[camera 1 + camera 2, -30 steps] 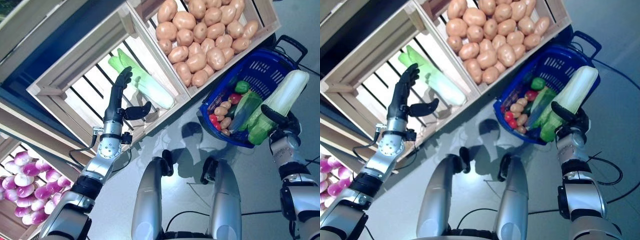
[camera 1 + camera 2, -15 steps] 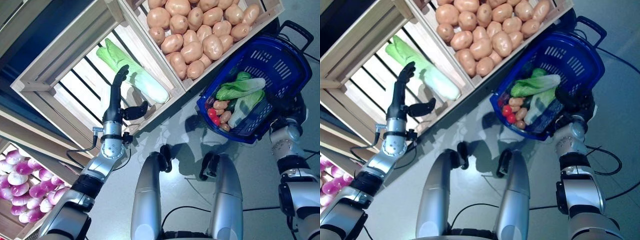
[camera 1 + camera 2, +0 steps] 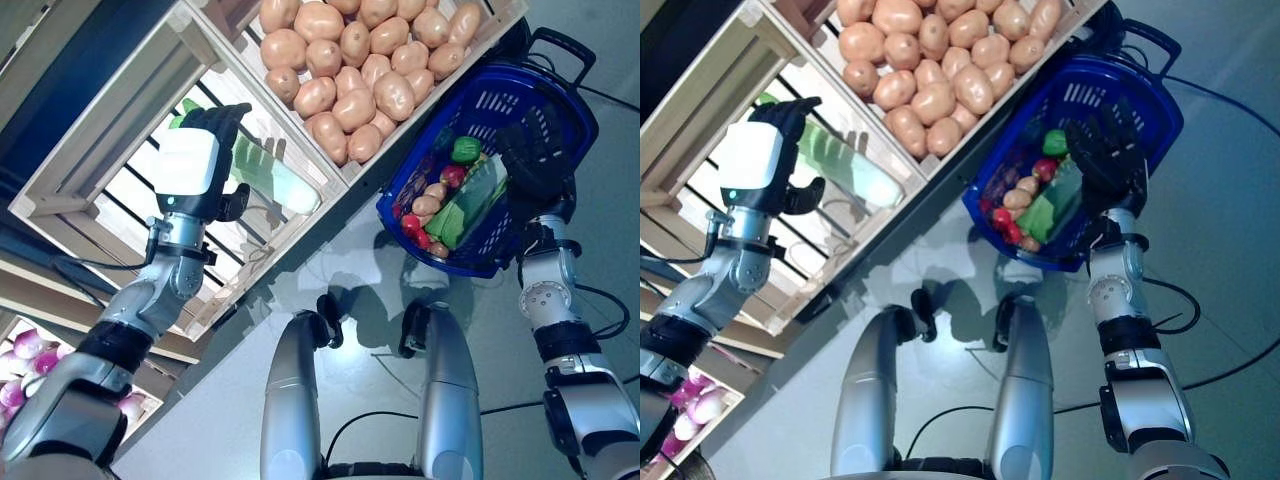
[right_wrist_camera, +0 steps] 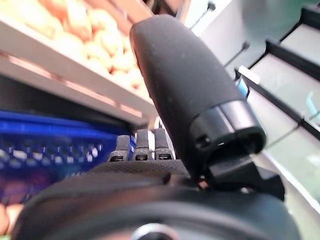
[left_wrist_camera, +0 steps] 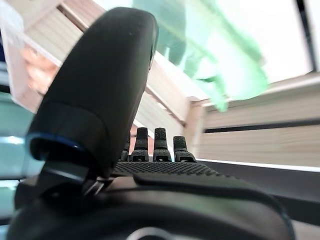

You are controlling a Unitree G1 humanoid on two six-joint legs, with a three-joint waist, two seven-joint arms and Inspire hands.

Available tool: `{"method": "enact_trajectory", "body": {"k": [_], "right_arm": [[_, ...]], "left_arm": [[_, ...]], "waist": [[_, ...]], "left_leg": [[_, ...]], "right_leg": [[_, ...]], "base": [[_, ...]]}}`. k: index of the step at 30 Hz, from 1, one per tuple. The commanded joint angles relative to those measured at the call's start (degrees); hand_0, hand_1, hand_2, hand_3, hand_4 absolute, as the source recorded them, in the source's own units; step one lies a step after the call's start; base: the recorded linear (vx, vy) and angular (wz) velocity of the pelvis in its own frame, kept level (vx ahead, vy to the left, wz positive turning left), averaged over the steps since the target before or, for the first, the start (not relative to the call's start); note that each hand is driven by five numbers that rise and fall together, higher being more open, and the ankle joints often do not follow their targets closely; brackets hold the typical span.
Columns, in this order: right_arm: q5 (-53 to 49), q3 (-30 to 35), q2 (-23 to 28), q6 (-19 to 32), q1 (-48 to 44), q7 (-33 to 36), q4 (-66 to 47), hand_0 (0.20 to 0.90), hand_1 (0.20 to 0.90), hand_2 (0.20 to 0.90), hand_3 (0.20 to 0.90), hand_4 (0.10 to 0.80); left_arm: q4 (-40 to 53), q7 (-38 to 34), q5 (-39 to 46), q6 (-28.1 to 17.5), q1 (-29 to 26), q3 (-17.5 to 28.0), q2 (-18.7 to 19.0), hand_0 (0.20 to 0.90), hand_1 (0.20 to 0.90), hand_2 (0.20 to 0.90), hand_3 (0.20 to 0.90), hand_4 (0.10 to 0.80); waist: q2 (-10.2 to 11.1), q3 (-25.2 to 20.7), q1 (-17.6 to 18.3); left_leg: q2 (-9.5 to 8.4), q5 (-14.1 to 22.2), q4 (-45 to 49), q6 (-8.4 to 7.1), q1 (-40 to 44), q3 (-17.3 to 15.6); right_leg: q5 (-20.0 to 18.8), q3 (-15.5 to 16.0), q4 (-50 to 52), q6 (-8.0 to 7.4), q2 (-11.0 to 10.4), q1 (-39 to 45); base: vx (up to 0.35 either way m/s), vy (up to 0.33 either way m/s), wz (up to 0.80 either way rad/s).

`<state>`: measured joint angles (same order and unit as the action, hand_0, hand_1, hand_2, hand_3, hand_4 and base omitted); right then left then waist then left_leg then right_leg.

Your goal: Put vegetables into the basket

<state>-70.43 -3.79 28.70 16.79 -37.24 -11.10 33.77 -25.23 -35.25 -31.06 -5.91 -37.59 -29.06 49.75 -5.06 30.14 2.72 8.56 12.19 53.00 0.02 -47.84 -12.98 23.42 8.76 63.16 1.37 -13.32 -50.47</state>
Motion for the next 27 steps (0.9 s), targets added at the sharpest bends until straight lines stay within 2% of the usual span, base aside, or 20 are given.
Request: {"method": "enact_trajectory", "body": {"k": [1, 6, 14, 22, 23, 27], "right_arm": [[-2.5, 0.4, 2.0, 2.2, -4.3, -8.7, -9.3, 0.900, 0.900, 0.900, 0.900, 0.800], [0.6, -1.1, 2.5, 2.0, -5.9, -8.7, -9.5, 0.900, 0.900, 0.900, 0.900, 0.800], [-0.2, -1.3, 3.2, 1.5, -6.5, -8.3, -8.3, 0.900, 0.900, 0.900, 0.900, 0.800], [-1.1, -0.7, 2.7, 1.9, -4.8, -8.6, -8.5, 0.900, 0.900, 0.900, 0.900, 0.800], [-0.9, -0.8, 2.4, 2.1, -4.4, -8.5, -8.7, 0.900, 0.900, 0.900, 0.900, 0.800], [-0.7, -0.6, 1.5, 2.4, -3.2, -8.2, -9.6, 0.900, 0.900, 0.900, 0.900, 0.800]], "left_arm": [[0.0, -0.7, -1.9, 1.5, -7.4, 0.6, 3.4, 0.900, 0.900, 0.900, 0.900, 0.800], [-4.0, 1.6, -0.9, 3.2, -10.2, -2.5, 3.0, 0.900, 0.900, 0.900, 0.900, 0.800], [-8.8, 4.1, 1.1, 5.6, -11.6, -3.0, 1.6, 0.900, 0.900, 0.900, 0.900, 0.800], [-13.1, 1.2, 8.0, 6.7, -9.4, 2.0, -1.1, 0.900, 0.900, 0.900, 0.900, 0.800], [-13.4, -1.0, 10.0, 6.0, -8.7, 3.2, -1.8, 0.900, 0.900, 0.900, 0.900, 0.800], [-12.6, -9.4, 9.6, 1.4, -6.8, 7.3, -3.4, 0.900, 0.900, 0.900, 0.900, 0.800]], "waist": [[-1.8, -0.3, 2.2], [-1.7, -0.3, 2.7], [-1.5, -0.3, 3.1], [-0.7, -0.3, 3.0], [-0.6, -0.3, 3.0], [-0.1, -0.3, 2.5]], "left_leg": [[-1.04, 7.4, 2.0, 1.25, 6.8, -4.7], [-0.68, 7.0, 1.5, 1.07, 6.1, -5.1], [-0.11, 7.5, 1.9, 1.19, 4.2, -5.6], [-0.02, 8.0, 2.2, 1.08, 2.4, -5.4], [-0.04, 8.2, 2.3, 1.11, 2.2, -5.3], [-0.16, 8.6, 2.7, 1.06, 1.5, -4.7]], "right_leg": [[-5.5, 0.3, -7.5, -0.18, 1.4, 4.6], [-6.2, -0.3, -8.3, -0.38, 2.0, 3.7], [-6.7, -1.0, -8.1, -0.62, 2.5, 1.6], [-6.9, -1.2, -7.8, -0.87, 2.7, 0.1], [-6.9, -1.2, -7.6, -0.86, 2.7, -0.2], [-6.6, -0.9, -7.2, -0.87, 2.5, -0.7]], "base": [[-0.002, 0.014, -0.10], [-0.011, 0.012, -0.03], [-0.013, 0.011, -0.07], [0.000, 0.000, 0.00], [0.000, 0.000, 0.00], [0.000, 0.000, 0.00]]}}
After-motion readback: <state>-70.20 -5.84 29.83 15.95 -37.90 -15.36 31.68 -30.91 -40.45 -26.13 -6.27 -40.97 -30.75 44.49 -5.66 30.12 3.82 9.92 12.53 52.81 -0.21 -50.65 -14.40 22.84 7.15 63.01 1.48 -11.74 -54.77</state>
